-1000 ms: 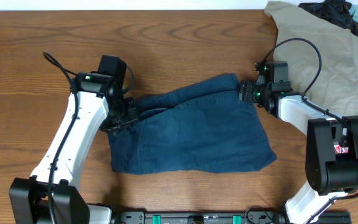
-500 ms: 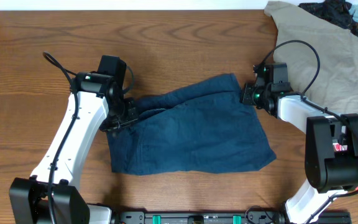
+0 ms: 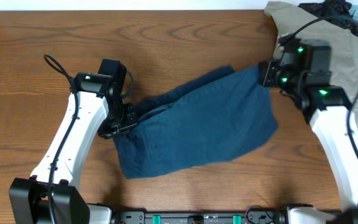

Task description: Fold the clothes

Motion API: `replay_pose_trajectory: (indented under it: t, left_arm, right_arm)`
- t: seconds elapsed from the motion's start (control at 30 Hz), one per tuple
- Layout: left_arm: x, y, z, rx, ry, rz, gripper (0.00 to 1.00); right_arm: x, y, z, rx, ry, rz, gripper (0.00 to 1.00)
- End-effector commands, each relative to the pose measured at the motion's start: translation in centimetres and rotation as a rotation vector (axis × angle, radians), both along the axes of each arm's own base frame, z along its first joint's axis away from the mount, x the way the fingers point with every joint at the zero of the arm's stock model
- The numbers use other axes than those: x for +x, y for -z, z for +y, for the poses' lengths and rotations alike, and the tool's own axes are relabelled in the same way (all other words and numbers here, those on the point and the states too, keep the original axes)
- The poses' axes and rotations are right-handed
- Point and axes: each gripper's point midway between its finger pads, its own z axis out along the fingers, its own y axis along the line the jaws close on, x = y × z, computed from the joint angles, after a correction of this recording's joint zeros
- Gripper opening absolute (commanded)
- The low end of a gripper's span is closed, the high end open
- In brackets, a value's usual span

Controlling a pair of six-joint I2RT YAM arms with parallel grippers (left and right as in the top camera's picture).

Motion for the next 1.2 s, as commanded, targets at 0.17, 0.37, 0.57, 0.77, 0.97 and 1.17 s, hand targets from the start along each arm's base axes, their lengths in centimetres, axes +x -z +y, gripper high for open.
replay_pose_trajectory:
  t: [0.17,0.37,0.57,0.77,0.97,1.17]
  left_arm:
    - [-2.0,-0.8,4.4,0.273,-0.265,0.059,0.06]
    - [-2.5,-0.9,4.7,0.302,-0.331,0.075,0.06]
    - [-1.9,-1.0,5.7,0.362,-0.414,0.030,0.06]
    - [-1.3,0.2,5.6,0.352,-0.429,0.002,0.06]
    - [-0.5,2.5,5.5,0.339,-0.459,-0.044,0.06]
    - [1.2,3.5,5.4,0.316,-0.472,-0.119,0.37]
  right_arm:
    - [0.6,-3.8,0.2,-0.019,-0.021,-0.124,0.01]
    - [1.7,-6.0,0.5,-0.013,-0.040,-0.229,0.01]
    - [2.4,-5.4,2.1,-0.036,-0.088,-0.250,0.01]
    - [3.6,-1.1,3.3,-0.068,-0.102,-0.158,0.01]
    - [5.5,4.0,3.7,-0.077,-0.106,-0.075,0.01]
    - [7.8,7.5,4.0,-0.073,-0.105,-0.069,0.27]
